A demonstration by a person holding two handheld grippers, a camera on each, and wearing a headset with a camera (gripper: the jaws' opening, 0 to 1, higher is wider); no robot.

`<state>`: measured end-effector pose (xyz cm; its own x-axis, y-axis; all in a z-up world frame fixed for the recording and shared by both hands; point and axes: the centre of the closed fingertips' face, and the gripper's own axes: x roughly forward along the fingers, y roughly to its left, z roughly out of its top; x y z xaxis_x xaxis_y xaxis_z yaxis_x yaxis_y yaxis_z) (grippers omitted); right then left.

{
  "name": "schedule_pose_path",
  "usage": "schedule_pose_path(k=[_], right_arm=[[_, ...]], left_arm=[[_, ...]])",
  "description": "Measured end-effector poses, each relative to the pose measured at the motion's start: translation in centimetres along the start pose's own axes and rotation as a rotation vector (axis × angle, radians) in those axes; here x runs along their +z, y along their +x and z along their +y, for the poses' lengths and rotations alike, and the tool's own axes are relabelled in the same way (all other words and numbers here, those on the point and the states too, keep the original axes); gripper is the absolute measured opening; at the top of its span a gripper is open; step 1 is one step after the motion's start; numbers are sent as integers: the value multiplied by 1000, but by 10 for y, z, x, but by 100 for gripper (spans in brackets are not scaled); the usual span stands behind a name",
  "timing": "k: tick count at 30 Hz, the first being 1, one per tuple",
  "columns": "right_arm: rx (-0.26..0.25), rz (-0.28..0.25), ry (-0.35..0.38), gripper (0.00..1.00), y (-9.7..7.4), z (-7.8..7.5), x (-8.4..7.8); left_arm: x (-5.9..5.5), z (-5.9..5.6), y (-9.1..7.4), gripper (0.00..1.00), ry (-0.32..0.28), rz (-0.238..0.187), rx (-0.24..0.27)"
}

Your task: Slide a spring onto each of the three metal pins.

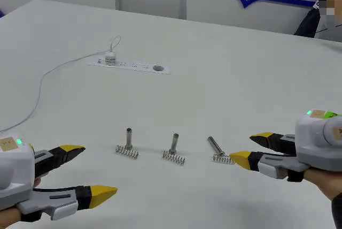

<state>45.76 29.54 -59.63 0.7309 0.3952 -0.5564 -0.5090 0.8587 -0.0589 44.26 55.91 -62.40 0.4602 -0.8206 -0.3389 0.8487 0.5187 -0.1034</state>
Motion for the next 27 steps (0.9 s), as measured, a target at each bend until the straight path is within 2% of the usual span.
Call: schedule_pose_path(k=[8,15,27], right_arm=[[9,63,12,34,22,-2,-3],[-11,124,36,28,41,-10,-6],[-38,212,49,24,71,-17,-11]], left_arm=[[-2,0,-3,74,-5,1,11],[-5,1,-5,73,-16,-1,21],[-5,4,-8,73,-22,-9,31]])
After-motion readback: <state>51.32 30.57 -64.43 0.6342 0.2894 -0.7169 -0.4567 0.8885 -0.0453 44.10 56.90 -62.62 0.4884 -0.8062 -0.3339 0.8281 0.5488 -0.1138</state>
